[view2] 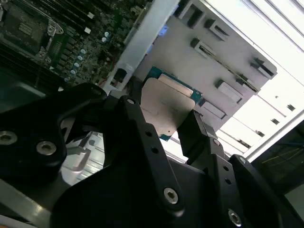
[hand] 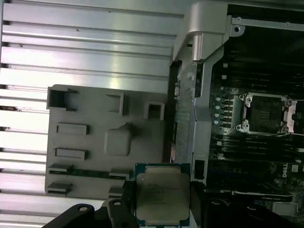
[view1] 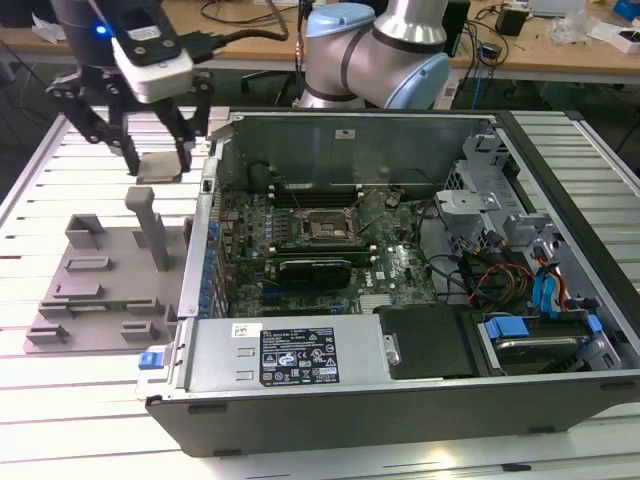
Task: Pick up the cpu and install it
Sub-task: 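Pick up the cpu and move it towards the insertion slot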
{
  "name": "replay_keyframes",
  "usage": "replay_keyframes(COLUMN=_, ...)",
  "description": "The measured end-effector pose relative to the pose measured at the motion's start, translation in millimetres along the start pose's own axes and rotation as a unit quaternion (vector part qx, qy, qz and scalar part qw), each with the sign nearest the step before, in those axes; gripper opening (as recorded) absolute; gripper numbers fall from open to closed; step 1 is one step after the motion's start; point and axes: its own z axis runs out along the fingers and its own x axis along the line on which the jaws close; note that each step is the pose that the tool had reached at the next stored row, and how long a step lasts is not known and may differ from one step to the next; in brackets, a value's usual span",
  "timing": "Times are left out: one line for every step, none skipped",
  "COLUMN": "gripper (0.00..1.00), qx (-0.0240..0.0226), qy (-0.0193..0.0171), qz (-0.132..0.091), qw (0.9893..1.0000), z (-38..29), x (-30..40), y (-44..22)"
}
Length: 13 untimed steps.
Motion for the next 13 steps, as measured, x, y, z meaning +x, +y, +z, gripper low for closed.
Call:
replay_keyframes(gripper=0.55, qx=-0.0001, qy=0.0001, qz=0.0, qw=1.0, z=0.5, x=-9.2, y=-0.7)
replay_keyframes(gripper=0.55, qx=-0.0001, qy=0.0003, qz=0.0, qw=1.0, z=0.8, x=-16.7, y=-1.3)
replay_keyframes(gripper=0.55, qx=-0.0001, qy=0.0006, qz=0.0, qw=1.0, z=1.0, x=-23.9, y=-1.8)
replay_keyframes(gripper=0.55, qx=-0.0001, qy=0.0007, qz=0.0, qw=1.0, z=1.3, x=-29.0, y=-2.3)
replay_keyframes(gripper=0.55, qx=-0.0002, qy=0.0008, qz=0.0, qw=1.0, z=1.6, x=-33.2, y=-2.6)
replay_keyframes(gripper=0.55, qx=-0.0002, qy=0.0011, qz=0.0, qw=1.0, z=2.0, x=-39.4, y=-3.0)
replay_keyframes(gripper=0.55, qx=-0.0002, qy=0.0013, qz=0.0, qw=1.0, z=2.3, x=-44.7, y=-3.5)
replay_keyframes(gripper=0.55, qx=-0.0002, qy=0.0016, qz=0.0, qw=1.0, z=2.7, x=-51.0, y=-3.9)
replay_keyframes(gripper=0.55, qx=-0.0002, qy=0.0018, qz=0.0, qw=1.0, z=3.3, x=-57.4, y=-4.1)
replay_keyframes(gripper=0.55, qx=-0.0003, qy=0.002, qz=0.0, qw=1.0, z=4.0, x=-64.5, y=-4.3)
replay_keyframes(gripper=0.55, qx=-0.0003, qy=0.0021, qz=0.0, qw=1.0, z=4.4, x=-69.0, y=-4.3)
replay_keyframes(gripper=0.55, qx=-0.0003, qy=0.0023, qz=0.0, qw=1.0, z=4.8, x=-73.3, y=-4.2)
replay_keyframes(gripper=0.55, qx=-0.0002, qy=0.0026, qz=0.0, qw=1.0, z=5.2, x=-78.0, y=-4.0)
